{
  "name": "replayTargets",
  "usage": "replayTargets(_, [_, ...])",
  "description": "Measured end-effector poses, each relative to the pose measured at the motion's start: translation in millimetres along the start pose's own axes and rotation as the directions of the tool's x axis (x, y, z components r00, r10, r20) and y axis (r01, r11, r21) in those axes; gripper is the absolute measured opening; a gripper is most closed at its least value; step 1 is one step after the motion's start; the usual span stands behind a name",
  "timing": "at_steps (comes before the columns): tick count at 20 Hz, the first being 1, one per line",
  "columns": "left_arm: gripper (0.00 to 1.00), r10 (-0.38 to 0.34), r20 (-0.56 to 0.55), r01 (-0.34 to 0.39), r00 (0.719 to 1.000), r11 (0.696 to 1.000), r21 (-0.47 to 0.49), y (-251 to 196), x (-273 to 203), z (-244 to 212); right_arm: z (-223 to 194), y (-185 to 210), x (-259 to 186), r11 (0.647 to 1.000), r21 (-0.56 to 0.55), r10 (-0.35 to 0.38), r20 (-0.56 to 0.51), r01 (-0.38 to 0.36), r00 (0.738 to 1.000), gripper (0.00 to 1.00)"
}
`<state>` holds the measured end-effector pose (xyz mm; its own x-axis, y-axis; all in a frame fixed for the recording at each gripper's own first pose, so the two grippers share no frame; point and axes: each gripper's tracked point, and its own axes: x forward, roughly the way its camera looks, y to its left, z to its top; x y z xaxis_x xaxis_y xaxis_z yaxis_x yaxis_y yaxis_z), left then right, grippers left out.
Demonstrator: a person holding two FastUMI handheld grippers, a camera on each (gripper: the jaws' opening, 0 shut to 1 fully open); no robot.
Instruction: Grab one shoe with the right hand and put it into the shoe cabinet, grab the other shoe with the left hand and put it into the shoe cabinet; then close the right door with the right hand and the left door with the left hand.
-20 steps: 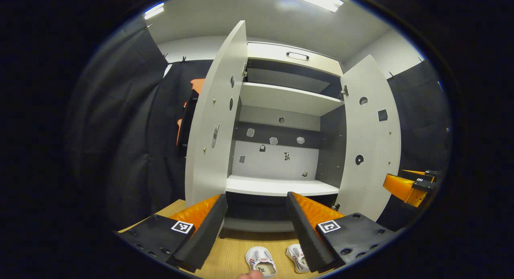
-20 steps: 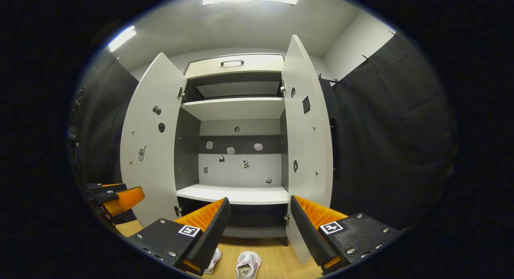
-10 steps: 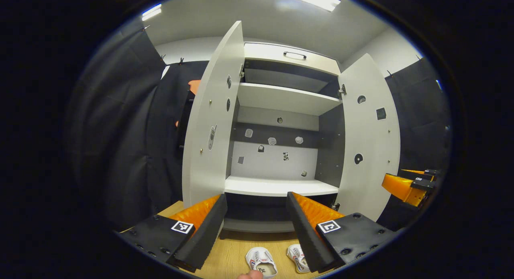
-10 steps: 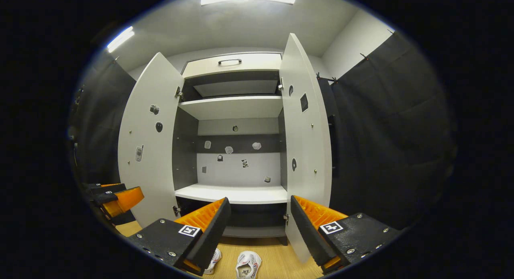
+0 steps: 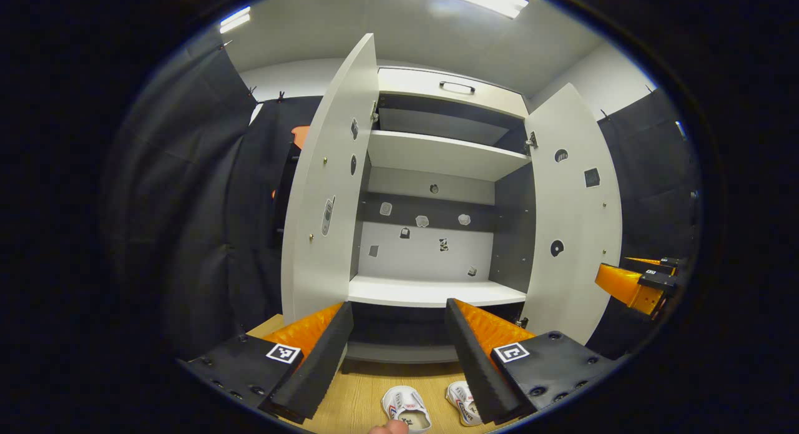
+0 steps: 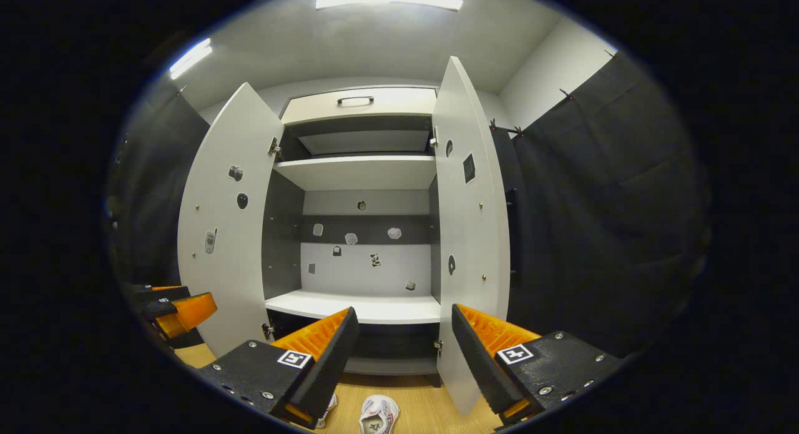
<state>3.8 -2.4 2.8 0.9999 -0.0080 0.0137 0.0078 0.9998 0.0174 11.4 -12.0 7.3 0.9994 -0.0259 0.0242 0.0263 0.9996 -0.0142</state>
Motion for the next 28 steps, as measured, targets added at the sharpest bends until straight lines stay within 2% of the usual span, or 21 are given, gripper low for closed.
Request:
replayTargets(4, [0.96, 0.002, -0.003, -0.002, 1.000, 1.000, -0.002, 1, -1, -1, -4, 7, 9, 1.000, 0.008, 0.018, -0.011, -0.018, 1.000, 0.92])
replayTargets(10, [0.96, 0.011, -0.011, -0.011, 1.000, 1.000, -0.012, 4, -5, -4, -40, 21, 33, 0.998, -0.016, 0.061, -0.083, -0.063, 0.995, 0.92])
replayTargets(14, [0.96, 0.030, -0.011, -0.030, 1.000, 0.999, -0.014, 11, -6, -5, -85, 25, 50, 0.995, -0.064, 0.061, -0.155, -0.072, 0.986, 0.92])
replayTargets(18, [0.96, 0.040, -0.002, -0.040, 0.999, 0.999, -0.016, 15, -8, -3, -164, 27, 63, 0.988, -0.120, 0.055, -0.279, -0.092, 0.959, 0.93])
replayTargets(21, [0.96, 0.049, -0.004, -0.049, 0.999, 0.999, -0.018, 18, -7, -6, -244, 31, 54, 0.983, -0.140, 0.049, -0.412, -0.117, 0.910, 0.93])
replayTargets(24, [0.96, 0.057, -0.007, -0.057, 0.998, 0.998, -0.031, 20, -5, -8, -322, 31, 35, 0.980, -0.141, 0.039, -0.560, -0.142, 0.827, 0.93])
replayTargets(28, [0.96, 0.068, -0.017, -0.068, 0.998, 0.997, -0.019, 25, -7, -15, -384, 26, 7, 0.978, -0.139, 0.016, -0.692, -0.155, 0.722, 0.95])
